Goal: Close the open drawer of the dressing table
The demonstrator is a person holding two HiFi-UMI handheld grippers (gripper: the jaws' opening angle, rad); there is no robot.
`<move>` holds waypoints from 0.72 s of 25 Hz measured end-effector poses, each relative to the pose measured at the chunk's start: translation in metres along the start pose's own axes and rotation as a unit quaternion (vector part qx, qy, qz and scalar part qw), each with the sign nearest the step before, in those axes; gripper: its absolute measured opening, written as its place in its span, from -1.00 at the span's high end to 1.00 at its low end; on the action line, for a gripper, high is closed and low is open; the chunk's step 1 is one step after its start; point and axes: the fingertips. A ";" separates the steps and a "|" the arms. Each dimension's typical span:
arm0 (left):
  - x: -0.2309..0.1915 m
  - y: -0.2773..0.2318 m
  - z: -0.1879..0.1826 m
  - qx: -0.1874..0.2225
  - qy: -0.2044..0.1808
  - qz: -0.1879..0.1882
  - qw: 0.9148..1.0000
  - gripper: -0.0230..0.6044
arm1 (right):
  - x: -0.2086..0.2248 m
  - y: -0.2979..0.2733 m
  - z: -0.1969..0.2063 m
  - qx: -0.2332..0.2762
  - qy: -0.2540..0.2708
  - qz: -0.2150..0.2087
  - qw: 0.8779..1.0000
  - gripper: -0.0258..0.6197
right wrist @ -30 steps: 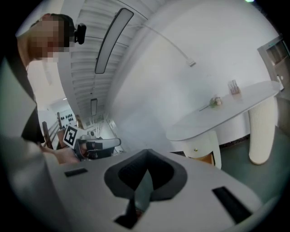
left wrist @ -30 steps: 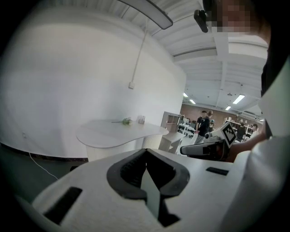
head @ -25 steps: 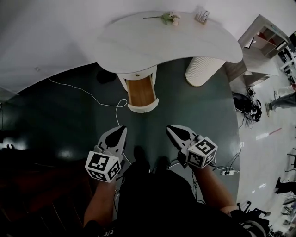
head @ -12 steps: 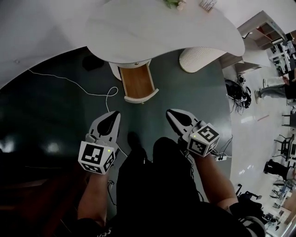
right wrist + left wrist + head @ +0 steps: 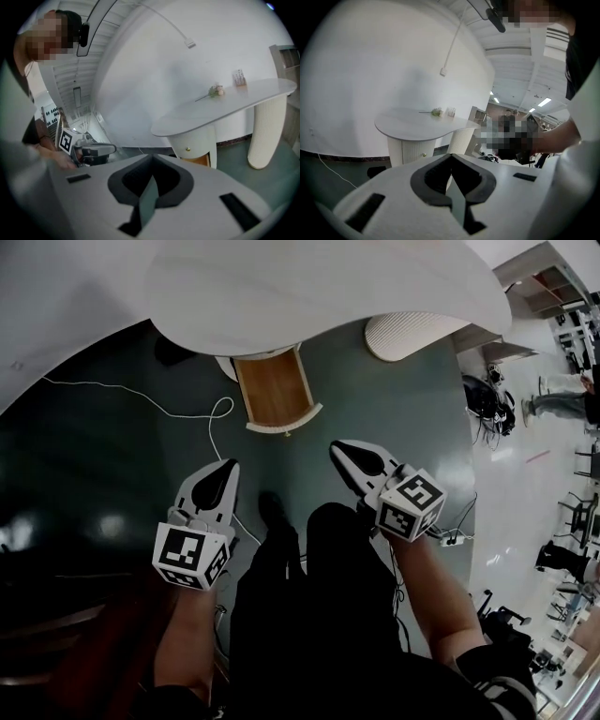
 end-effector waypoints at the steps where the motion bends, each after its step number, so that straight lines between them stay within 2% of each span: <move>1: 0.002 -0.005 0.006 -0.004 0.002 0.004 1.000 0.90 | 0.008 0.004 0.004 -0.002 0.001 0.007 1.000 0.90; 4: 0.004 -0.024 0.015 -0.007 0.005 0.010 1.000 0.90 | 0.033 0.010 0.020 -0.016 -0.005 0.024 1.000 0.90; 8: -0.007 -0.055 0.029 -0.001 0.008 -0.005 1.000 0.90 | 0.053 -0.014 0.060 -0.046 -0.004 0.025 0.999 0.90; 12: -0.036 -0.080 0.052 0.025 0.026 -0.036 0.999 0.90 | 0.059 -0.062 0.102 -0.067 0.020 0.012 0.997 0.89; 13: -0.044 -0.087 0.061 0.029 0.030 -0.042 0.998 0.90 | 0.060 -0.075 0.111 -0.070 0.025 0.009 0.997 0.82; 18: -0.076 -0.109 0.122 0.031 0.062 -0.067 0.995 0.90 | 0.061 -0.132 0.168 -0.089 0.044 -0.031 0.995 0.78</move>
Point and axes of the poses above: the fingertips, and each gripper's own axes: y backward along the fingers, x to its right, z out of its underside, and after that the axes turned 9 degrees about z, right-handed
